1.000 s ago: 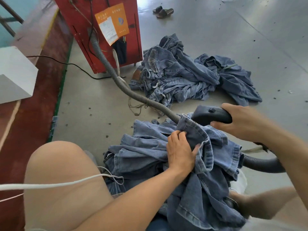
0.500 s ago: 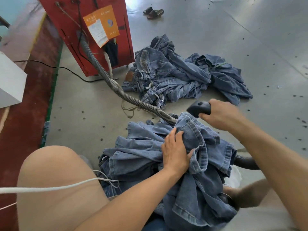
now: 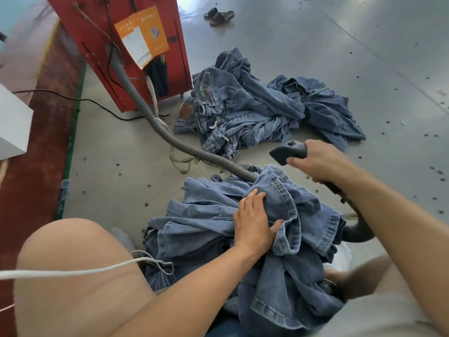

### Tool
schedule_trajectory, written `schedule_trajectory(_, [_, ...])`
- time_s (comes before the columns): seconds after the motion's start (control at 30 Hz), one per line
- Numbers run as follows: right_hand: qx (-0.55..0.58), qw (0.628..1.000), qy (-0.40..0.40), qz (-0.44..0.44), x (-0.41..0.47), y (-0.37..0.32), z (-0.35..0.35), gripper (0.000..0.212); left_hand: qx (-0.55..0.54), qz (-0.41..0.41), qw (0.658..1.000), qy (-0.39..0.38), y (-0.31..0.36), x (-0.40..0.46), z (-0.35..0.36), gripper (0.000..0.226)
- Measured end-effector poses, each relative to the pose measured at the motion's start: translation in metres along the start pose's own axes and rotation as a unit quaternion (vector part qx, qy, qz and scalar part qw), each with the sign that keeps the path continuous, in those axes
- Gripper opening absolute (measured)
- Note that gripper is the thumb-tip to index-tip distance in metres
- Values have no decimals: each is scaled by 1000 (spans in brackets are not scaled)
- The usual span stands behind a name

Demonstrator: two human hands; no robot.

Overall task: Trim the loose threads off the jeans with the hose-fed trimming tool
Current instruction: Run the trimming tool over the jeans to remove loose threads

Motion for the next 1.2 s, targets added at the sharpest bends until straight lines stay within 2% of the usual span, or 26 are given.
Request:
schedule_trajectory(0.1, [117, 985, -126, -3, -3, 11, -25, 30, -25, -10, 1000, -1, -3, 2, -2, 85])
schedule_trajectory(0.17, [95, 972, -214, 12, -10, 12, -28, 30, -33, -5, 999, 2, -5, 2, -1, 86])
schedule_trajectory(0.23, [32, 966, -254, 29, -15, 10, -17, 29, -39, -4, 999, 3, -6, 1, 0, 86])
schedule_trajectory(0.3, [-18, 971, -238, 34, -15, 4, -1, 30, -38, -4, 999, -1, -7, 1, 1, 85])
schedule_trajectory(0.4, [-68, 988, -137, 8, -10, -5, 15, 37, -38, 2, 999, -4, -9, 1, 1, 84])
schedule_trajectory(0.5, [-16, 998, -61, 2, -3, 0, 8, 30, -42, -1, 999, -6, -10, 1, 0, 86])
schedule_trajectory(0.6, [99, 985, -138, 16, 0, 16, -16, 27, -43, -5, 999, -5, -10, 2, -1, 87])
schedule_trajectory(0.67, [82, 973, -214, 25, -3, 23, -24, 28, -46, -5, 999, -3, -10, 2, -2, 86])
schedule_trajectory(0.73, [23, 966, -256, 30, -7, 22, -15, 28, -48, -5, 999, -3, -9, 2, -2, 86])
schedule_trajectory(0.8, [-20, 970, -239, 31, -8, 18, 2, 31, -44, -1, 999, -8, -10, 2, -2, 84])
schedule_trajectory(0.9, [-61, 989, -135, -3, -5, 10, 23, 34, -47, -2, 999, -16, -11, 1, -1, 83])
schedule_trajectory(1.0, [13, 998, -63, -10, -1, 14, 20, 24, -46, -2, 999, -15, -11, 0, -1, 85])
schedule_trajectory(1.1, [110, 985, -131, -3, 0, 28, -11, 16, -55, -7, 998, -15, -13, 1, -1, 86])
schedule_trajectory(1.2, [49, 970, -237, -5, -6, 37, -25, 20, -59, -5, 998, -14, -13, 3, 0, 86])
Point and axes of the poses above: each hand's wrist, its own x-axis towards the middle knuckle, its own z-axis out of the palm, y = z × x, the point moved 1 cm from there along x, towards the middle knuckle, and after that the axes turned 7 degrees about x, right-handed, at the moved point
